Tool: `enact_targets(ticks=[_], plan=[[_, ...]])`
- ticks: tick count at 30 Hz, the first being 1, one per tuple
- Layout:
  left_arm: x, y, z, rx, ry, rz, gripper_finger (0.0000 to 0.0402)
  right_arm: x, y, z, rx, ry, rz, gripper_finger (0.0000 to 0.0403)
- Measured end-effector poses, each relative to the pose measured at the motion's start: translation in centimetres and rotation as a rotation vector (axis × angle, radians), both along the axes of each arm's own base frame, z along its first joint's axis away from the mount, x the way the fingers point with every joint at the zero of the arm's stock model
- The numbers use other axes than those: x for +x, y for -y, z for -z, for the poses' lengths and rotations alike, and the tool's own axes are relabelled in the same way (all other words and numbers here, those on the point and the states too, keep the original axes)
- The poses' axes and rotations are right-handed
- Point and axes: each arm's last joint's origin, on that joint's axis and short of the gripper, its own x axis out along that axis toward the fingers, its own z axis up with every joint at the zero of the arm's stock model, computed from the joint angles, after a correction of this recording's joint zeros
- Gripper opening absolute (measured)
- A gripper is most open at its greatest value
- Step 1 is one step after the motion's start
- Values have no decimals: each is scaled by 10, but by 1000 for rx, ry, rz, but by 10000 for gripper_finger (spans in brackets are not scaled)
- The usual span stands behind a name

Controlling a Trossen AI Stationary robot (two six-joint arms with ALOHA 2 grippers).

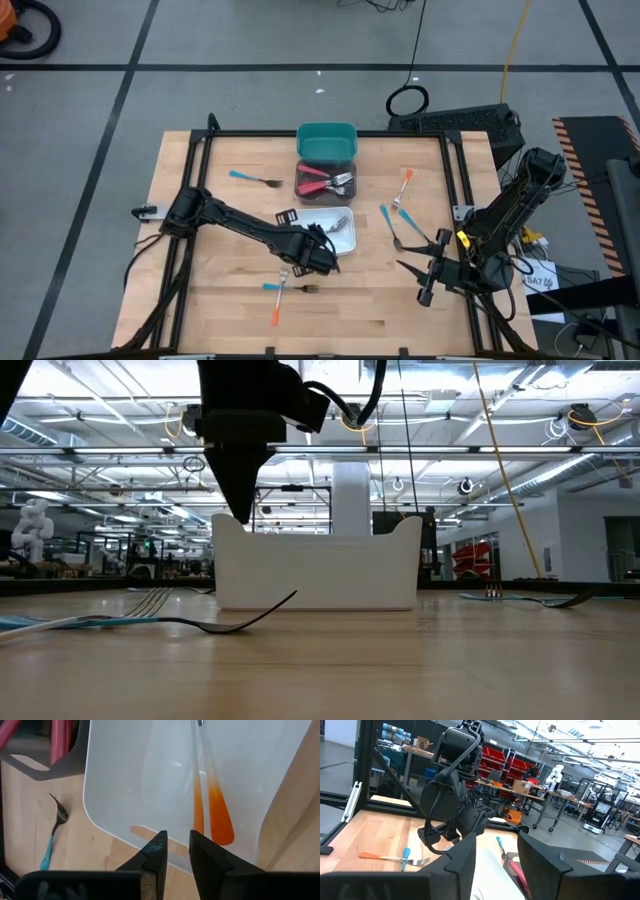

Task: Sort silverware by color (type)
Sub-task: Put the left orange fork into the white bin

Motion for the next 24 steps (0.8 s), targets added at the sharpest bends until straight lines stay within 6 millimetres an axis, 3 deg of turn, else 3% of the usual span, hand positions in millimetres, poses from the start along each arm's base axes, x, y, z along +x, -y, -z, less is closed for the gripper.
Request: enact_targets(ticks=[13, 24], plan=[[-4, 22, -1, 112, 67, 83, 83, 0, 0, 0, 1, 0, 0, 141], [21, -11, 0, -33, 190, -58, 83, 0, 0, 0, 3, 1, 0, 141]])
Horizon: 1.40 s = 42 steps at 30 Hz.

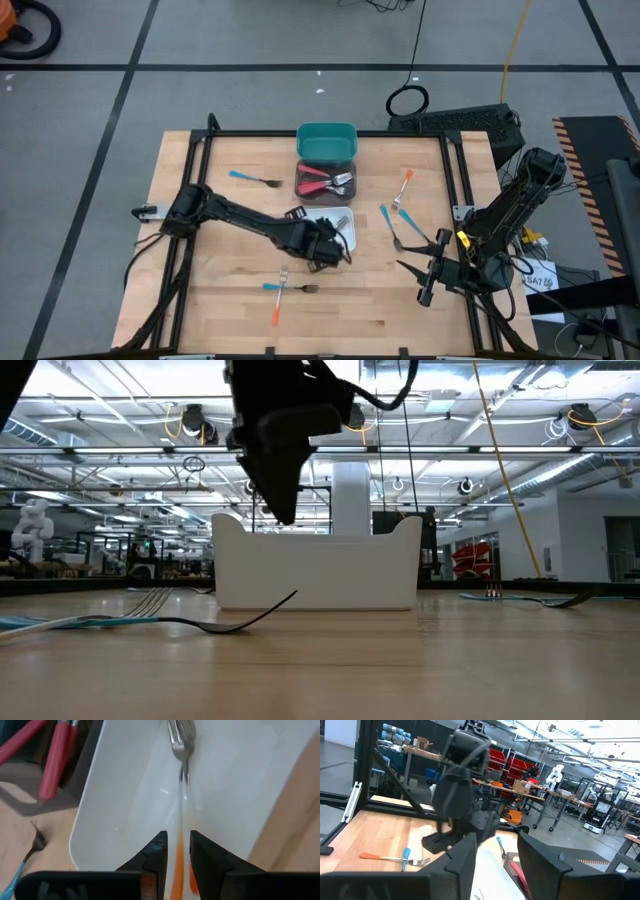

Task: Sort silverware by color (type)
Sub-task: Put the left orange fork into the white bin

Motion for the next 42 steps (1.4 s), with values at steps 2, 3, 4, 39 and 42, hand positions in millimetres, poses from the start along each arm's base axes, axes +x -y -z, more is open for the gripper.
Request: enact_targets(ticks=[2, 3, 4, 39, 42], plan=[[3, -7, 2, -8, 4, -11, 83, 0, 0, 0, 0, 0, 0, 141], [5, -9, 4, -11, 4, -13, 83, 0, 0, 0, 0, 0, 0, 141], [6, -10, 6, -22, 1, -12, 83, 0, 0, 0, -1, 0, 0, 141], [15, 2, 38, 101, -104, 28, 5, 0, 0, 2, 1, -5, -2, 141], [16, 10, 22, 125, -87, 37, 4, 0, 0, 2, 0, -6, -2, 141]])
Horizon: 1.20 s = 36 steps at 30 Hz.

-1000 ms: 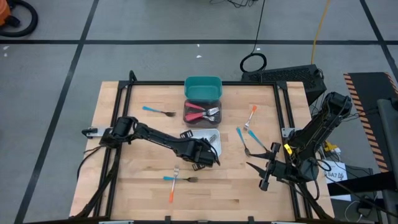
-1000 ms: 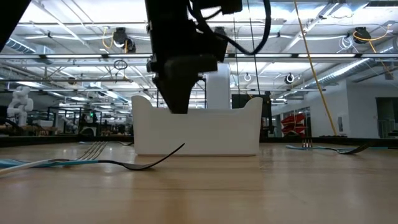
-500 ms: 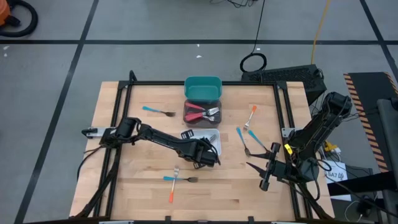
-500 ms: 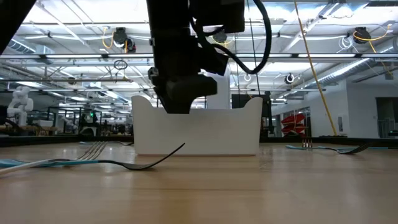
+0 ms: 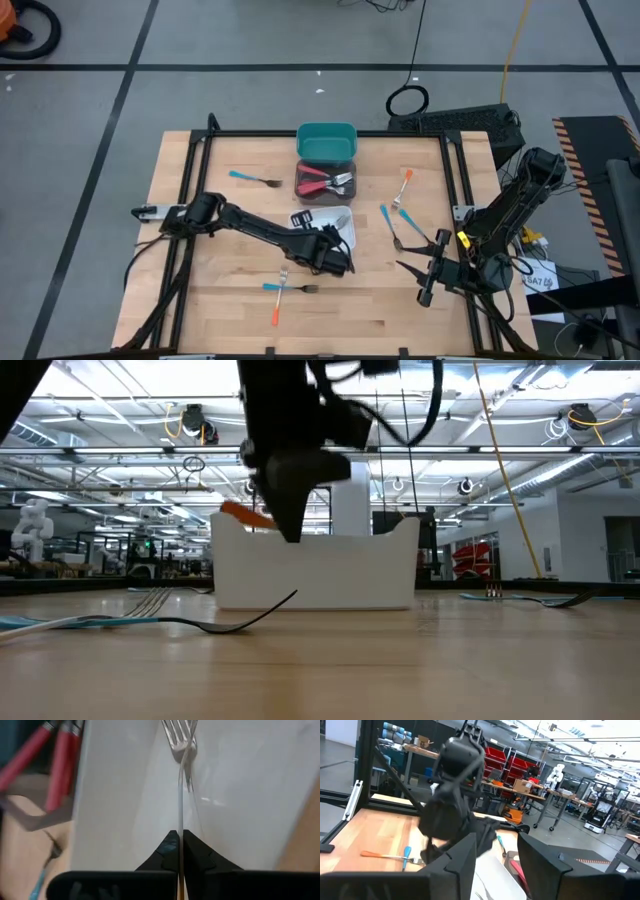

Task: Sort silverware by color (type)
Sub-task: Put the left orange fork into the white bin

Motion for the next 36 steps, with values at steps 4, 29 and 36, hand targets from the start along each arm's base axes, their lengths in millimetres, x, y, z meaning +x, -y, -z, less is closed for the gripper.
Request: enact_targets(ticks=[4, 29, 36], plan=[[1, 13, -25, 68, 57, 26, 4, 0, 0, 0, 1, 0, 0, 141], [-8, 31, -3, 308, -41, -11, 7, 0, 0, 0, 3, 1, 0, 141], [-5, 24, -1, 290, -71, 0, 35, 0, 0, 0, 0, -1, 0, 141]])
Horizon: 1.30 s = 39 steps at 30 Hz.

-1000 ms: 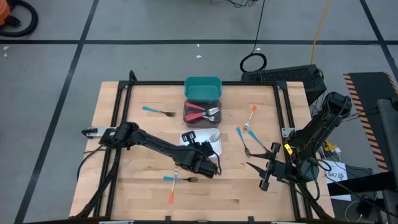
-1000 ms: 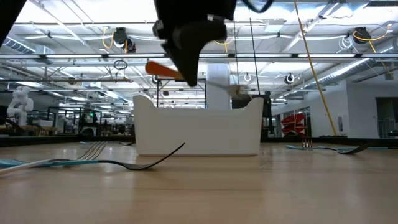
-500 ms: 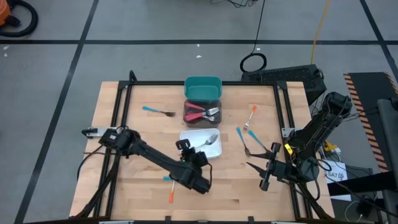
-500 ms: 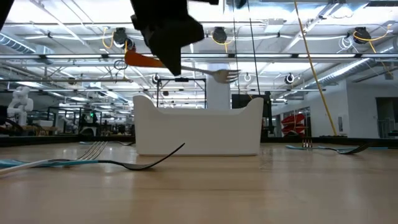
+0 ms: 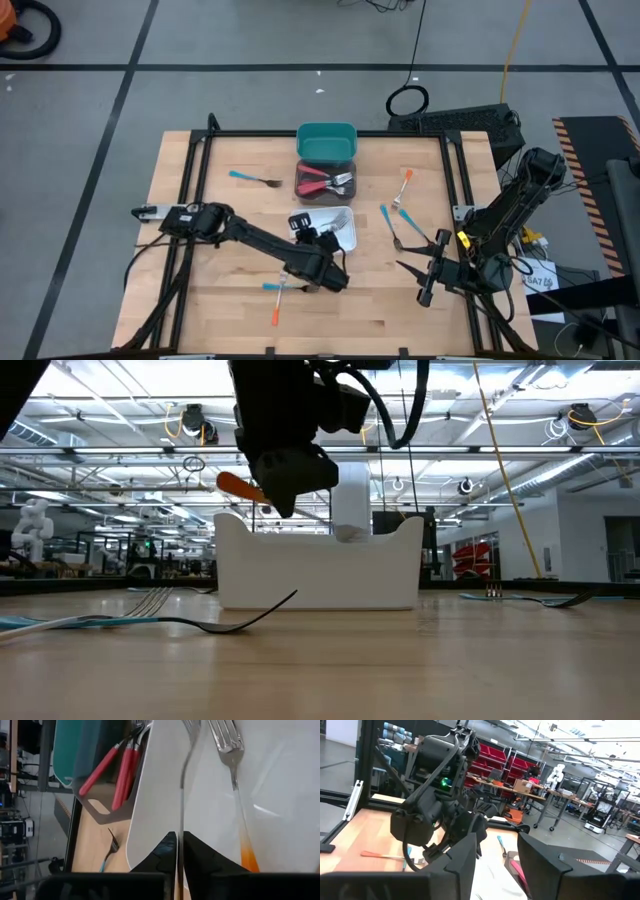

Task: Sort silverware by color (type)
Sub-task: Put the left orange fork into the white bin, then put the bottom orange fork into the white bin

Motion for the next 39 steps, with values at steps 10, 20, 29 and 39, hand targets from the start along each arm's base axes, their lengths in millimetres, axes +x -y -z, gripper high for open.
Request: enact_targets(ticks=[10, 20, 29, 39], plan=[[4, 4, 1, 3, 8, 60, 97, 0, 0, 0, 1, 1, 0, 141], [3, 7, 1, 6, -16, 94, 179, 0, 0, 0, 1, 0, 0, 141], [-26, 65, -18, 4, 76, 204, 181, 0, 0, 0, 8, 2, -1, 141], [-65, 124, -21, -71, 74, 316, 181, 0, 0, 0, 25, 8, -4, 141]])
